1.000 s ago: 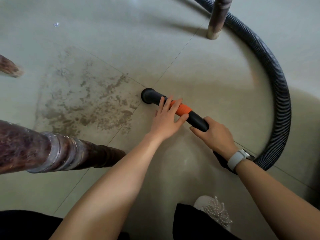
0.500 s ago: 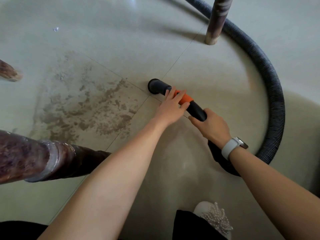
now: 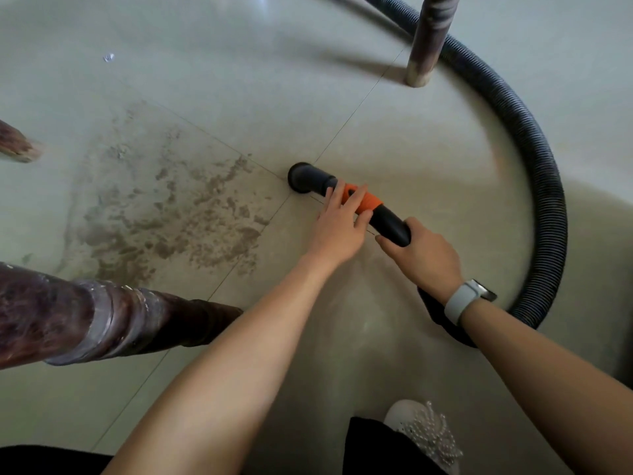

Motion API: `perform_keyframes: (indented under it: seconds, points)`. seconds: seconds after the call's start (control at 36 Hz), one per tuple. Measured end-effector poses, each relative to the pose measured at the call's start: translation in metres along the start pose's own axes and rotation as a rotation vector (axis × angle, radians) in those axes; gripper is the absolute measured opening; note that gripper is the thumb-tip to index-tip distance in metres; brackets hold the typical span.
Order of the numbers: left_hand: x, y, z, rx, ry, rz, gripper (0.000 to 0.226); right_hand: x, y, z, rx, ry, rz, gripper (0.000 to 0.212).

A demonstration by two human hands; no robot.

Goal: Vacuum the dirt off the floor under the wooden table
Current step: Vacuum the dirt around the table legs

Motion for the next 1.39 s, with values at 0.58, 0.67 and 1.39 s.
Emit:
perform_keyframes:
  seconds: [0.58,0.67,1.39]
  points:
    - [0.015,0.004,0.025,0.127,0.068,-0.057,0.056,-0.019,-0.004,0.017,-0.008,0.045,-0.012,0.036]
    - [0.027,-0.002,0.041,0.032,0.154,-0.081,0.055,-0.019,-0.004,0.018,-0.014,0.053,0.016,0.035]
    - [0.117,-0.052,0.117,-0.362,0.397,0.175,0.062,0.034,-0.003,-0.001,0.089,0.269,0.278,0.031]
Point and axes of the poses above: each hand's wrist, its own x-axis away from the middle knuckle, its own y-axis out of the back of the hand, z = x × y, the point moved 5 cm from there along -x, towards the middle knuckle, and after that the axes turned 2 degrees about x, right-handed, at the moved point
